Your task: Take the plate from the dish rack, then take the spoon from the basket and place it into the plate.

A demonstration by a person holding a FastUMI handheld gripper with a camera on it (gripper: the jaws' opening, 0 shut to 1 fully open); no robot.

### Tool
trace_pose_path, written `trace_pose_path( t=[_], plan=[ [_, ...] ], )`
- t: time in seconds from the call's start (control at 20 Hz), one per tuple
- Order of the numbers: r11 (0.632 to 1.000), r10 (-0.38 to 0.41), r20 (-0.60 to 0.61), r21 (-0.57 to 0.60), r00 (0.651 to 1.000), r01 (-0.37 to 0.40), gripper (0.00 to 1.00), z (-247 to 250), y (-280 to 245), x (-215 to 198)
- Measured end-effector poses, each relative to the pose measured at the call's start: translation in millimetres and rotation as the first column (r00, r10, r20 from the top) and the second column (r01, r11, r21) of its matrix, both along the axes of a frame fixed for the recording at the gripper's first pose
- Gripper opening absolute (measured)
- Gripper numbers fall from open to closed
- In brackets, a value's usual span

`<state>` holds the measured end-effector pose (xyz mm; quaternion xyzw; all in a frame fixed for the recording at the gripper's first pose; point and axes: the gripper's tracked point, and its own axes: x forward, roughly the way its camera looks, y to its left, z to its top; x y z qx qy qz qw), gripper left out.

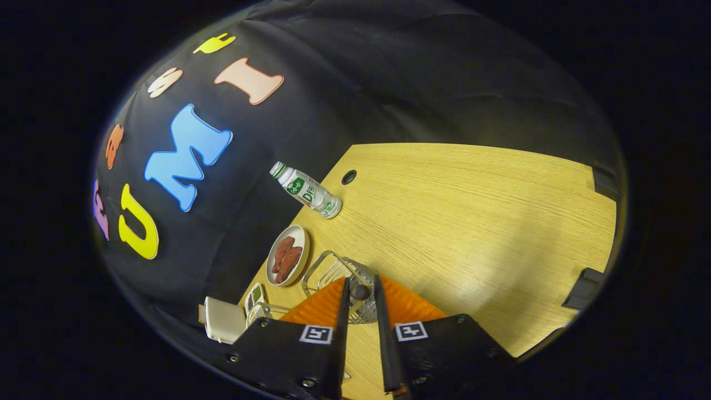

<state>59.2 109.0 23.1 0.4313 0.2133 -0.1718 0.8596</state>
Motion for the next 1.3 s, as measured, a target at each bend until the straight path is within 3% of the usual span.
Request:
trace_pose_path(
  t=[0.05,0.1,0.15,0.5,0.9,1.1,1.3],
  plan=[
    [1.0,-0.001,-0.002,0.007,1.0,0.001,0.26,-5,0,4],
    [1.0,-0.003,-0.006,-0.004,1.0,0.003,0.19,11,-6,-14],
    [1.0,0.011,-0.005,-0.018,1.0,-0.011,0.11,3,-2,7],
    [0.985,0.106,-0.012,-0.138,0.994,-0.106,0.11,32,-3,11],
    [0.96,0.184,0.006,-0.215,0.983,-0.178,0.11,92,-8,-18],
    [0.938,0.267,0.042,-0.24,0.963,-0.25,0.12,133,12,-35],
    [0.897,0.395,0.074,-0.245,0.916,-0.367,0.11,162,63,-55]
  ],
)
